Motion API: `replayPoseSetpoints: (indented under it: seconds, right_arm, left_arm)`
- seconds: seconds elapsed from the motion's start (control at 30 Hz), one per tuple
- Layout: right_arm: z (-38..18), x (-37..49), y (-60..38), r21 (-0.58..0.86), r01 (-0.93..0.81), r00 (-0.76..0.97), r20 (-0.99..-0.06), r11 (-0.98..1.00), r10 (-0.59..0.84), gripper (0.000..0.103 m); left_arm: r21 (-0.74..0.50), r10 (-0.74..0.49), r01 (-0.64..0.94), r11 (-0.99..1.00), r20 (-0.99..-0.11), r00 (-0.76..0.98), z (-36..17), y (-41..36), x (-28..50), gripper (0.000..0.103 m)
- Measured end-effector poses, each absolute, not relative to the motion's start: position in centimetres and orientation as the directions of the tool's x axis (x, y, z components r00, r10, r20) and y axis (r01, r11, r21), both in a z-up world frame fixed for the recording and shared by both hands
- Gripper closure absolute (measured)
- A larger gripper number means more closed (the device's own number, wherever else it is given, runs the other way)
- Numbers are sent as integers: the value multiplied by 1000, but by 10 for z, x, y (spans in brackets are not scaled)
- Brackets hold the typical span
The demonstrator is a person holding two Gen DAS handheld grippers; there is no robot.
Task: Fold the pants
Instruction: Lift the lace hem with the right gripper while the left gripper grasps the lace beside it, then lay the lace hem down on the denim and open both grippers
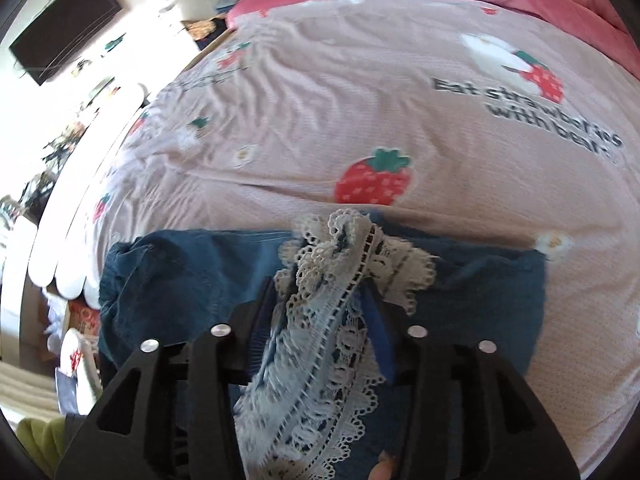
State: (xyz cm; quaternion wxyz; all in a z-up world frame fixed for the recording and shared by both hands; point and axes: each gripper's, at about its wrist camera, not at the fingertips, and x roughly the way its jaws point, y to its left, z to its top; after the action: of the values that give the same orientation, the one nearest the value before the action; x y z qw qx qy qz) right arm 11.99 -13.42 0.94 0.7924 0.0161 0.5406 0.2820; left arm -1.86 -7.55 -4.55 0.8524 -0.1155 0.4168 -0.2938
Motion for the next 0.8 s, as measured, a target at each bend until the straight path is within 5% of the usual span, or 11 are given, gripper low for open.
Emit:
replayPoseSetpoints:
  seconds: [0.23, 0.67, 0.73, 0.8]
  right_arm:
    - [38, 119, -153, 304, -468, 333, -810, 830, 483, 53]
    - [21, 143, -129, 160, -520, 346, -859, 839, 378, 42]
    - [13, 145, -121, 132, -535, 326, -879, 834, 348, 77]
    - [10, 141, -110, 115, -568, 318, -883, 815, 346, 87]
  left_arm:
    - [-436, -585, 392, 810, -645, 492, -36, -56, -34, 50]
    - [-438, -554, 340, 832, -652, 517, -15, -33, -8, 48]
    - [-408, -538, 351, 843, -656, 530, -16, -38, -8, 49]
    - [-386, -532, 369, 846, -667, 521, -19, -46, -11, 54]
